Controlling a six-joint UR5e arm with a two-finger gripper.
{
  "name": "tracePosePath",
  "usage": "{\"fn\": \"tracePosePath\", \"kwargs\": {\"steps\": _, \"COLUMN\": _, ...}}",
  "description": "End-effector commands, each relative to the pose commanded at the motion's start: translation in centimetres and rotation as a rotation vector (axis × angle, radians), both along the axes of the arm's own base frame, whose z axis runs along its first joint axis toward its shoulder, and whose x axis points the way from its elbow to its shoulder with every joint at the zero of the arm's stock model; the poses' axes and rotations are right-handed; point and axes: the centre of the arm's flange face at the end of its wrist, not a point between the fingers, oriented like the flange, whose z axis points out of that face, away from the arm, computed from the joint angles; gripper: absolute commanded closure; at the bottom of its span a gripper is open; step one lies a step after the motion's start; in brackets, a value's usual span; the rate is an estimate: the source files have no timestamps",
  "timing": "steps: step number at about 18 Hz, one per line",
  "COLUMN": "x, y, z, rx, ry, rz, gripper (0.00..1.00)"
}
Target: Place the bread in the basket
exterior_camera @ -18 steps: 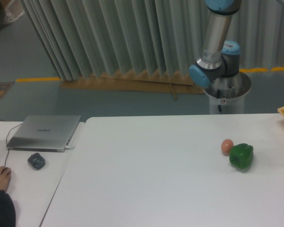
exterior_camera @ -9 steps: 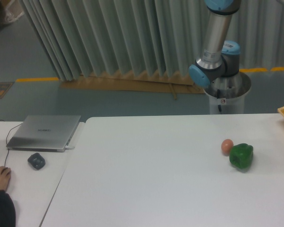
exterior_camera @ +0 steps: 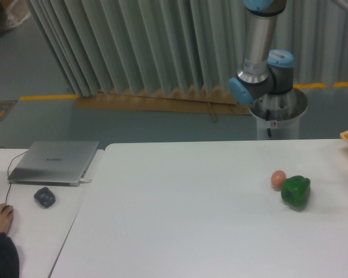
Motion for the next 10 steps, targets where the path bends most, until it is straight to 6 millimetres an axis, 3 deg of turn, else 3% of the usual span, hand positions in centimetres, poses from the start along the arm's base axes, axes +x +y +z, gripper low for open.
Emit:
{"fn": "tracePosePath", "kwargs": {"steps": 3, "x": 2.2, "y": 2.5, "z": -0.8, "rx": -0.019, "ry": -0.007, "rz": 0.012, "gripper": 0.0}}
{"fn": "tracePosePath", "kwargs": {"steps": 6, "x": 3.2, "y": 3.0, "z": -1.5, "rx": -0.026, "ry": -0.018, "rz": 0.021, "gripper": 0.0}}
{"fn": "tracePosePath", "kwargs": {"steps": 10, "x": 2.9, "y": 2.8, "z": -1.1, "rx": -0.024, "ry": -0.012, "rz": 0.018, "gripper": 0.0}}
